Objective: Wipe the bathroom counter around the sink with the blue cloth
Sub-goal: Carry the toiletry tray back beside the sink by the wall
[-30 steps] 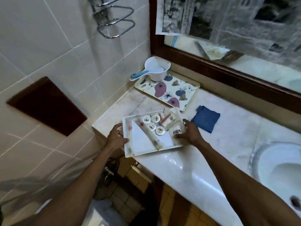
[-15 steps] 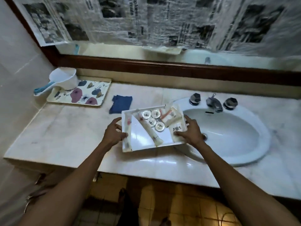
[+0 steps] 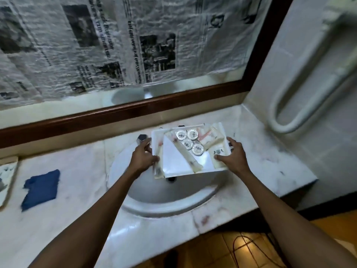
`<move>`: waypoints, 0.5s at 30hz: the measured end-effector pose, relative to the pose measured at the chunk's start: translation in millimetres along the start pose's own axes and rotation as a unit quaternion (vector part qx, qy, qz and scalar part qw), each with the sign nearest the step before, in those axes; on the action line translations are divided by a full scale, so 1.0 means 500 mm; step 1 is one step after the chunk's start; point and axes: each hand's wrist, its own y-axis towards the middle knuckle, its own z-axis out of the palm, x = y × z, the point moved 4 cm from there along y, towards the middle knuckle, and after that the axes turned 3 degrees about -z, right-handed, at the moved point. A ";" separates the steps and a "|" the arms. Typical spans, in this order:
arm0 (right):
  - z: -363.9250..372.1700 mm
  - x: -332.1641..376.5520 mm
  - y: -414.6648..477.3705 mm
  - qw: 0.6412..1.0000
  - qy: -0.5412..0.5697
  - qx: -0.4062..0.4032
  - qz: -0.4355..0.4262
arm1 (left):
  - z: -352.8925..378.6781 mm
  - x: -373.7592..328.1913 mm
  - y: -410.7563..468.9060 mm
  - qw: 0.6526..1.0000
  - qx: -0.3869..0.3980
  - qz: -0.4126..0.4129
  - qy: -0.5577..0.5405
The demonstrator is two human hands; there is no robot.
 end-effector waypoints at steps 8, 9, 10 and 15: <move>-0.136 -0.076 0.153 0.995 -0.022 -0.075 0.057 | 0.177 -0.178 0.181 0.996 0.037 0.038 0.075; -0.148 -0.086 0.168 0.995 -0.021 -0.078 0.066 | 0.197 -0.193 0.197 0.995 0.037 0.038 0.086; -0.158 -0.096 0.185 0.994 -0.022 -0.081 0.072 | 0.216 -0.207 0.211 0.994 0.039 0.037 0.095; -0.191 -0.158 0.298 0.992 -0.025 -0.080 0.096 | 0.317 -0.256 0.295 0.991 0.054 0.031 0.120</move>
